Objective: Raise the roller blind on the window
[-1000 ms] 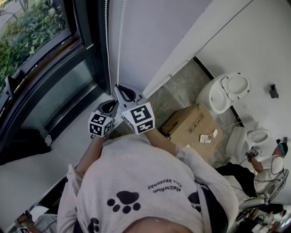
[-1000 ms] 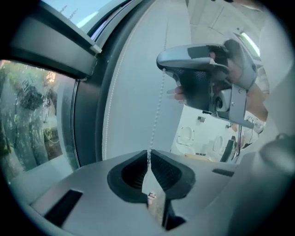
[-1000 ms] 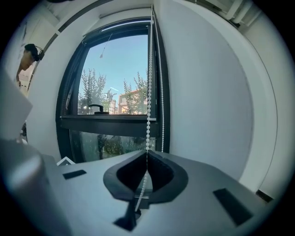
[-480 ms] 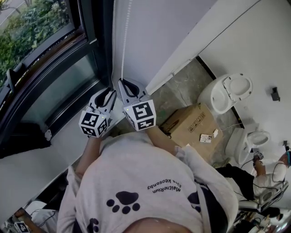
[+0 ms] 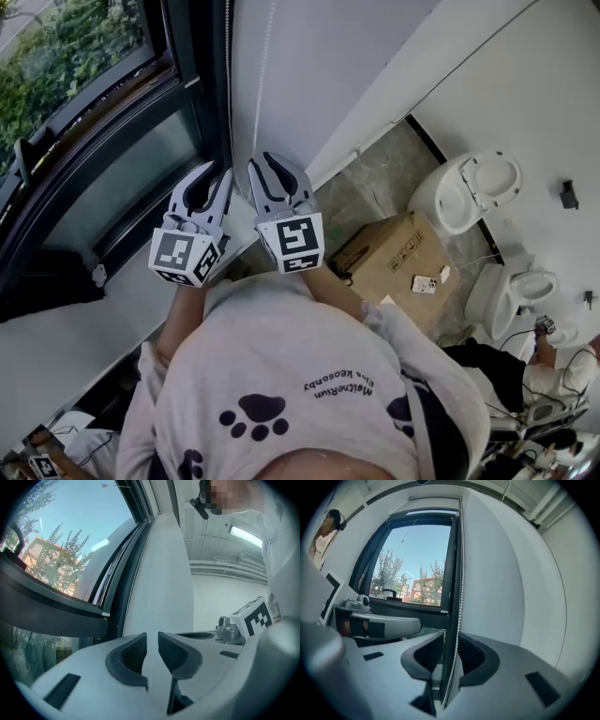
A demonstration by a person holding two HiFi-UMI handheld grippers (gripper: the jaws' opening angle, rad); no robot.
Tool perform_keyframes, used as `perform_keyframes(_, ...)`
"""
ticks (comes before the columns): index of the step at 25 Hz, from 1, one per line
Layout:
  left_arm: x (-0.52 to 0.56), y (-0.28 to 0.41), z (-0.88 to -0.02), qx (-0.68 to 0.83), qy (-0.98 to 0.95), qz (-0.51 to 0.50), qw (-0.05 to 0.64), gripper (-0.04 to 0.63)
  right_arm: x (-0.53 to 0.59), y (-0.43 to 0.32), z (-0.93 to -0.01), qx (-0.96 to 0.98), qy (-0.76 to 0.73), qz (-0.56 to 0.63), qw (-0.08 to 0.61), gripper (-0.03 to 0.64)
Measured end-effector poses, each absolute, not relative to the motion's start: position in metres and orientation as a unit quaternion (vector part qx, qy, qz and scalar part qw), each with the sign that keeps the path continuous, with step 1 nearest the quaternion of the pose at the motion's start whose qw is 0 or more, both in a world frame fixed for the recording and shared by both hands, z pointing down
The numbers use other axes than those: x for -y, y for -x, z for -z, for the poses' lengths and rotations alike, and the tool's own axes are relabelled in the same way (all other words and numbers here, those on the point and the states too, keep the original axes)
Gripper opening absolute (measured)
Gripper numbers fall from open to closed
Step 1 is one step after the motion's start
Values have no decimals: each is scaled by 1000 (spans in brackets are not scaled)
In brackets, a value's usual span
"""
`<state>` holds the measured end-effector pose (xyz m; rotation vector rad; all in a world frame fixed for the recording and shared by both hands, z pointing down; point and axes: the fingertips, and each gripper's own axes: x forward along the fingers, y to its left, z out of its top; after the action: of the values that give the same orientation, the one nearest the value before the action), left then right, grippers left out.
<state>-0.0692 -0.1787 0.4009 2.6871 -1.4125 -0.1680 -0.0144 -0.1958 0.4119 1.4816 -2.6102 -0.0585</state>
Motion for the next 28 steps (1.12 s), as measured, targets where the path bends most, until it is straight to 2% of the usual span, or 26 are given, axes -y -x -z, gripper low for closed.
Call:
perform_keyframes(4, 174, 70, -382, 473, -878, 65, 28, 51, 189, 5, -392, 860, -508, 32, 46, 86)
perform_keyframes(11, 166, 76, -362, 493, -866, 73, 33, 9, 179, -16, -356, 844, -534, 45, -2, 58)
perform_keyframes(17, 156, 83, -342, 519, -852, 65, 12, 8, 167, -29, -342, 838, -544, 42, -14, 12)
perform_keyframes(25, 147, 91, -337, 551, -833, 51, -11, 8, 151, -24, -343, 840, -539, 57, 15, 9)
perform_keyframes(28, 142, 85, -339, 545, -837, 48, -10, 8, 144, -25, -333, 836, -543, 75, 1, 8)
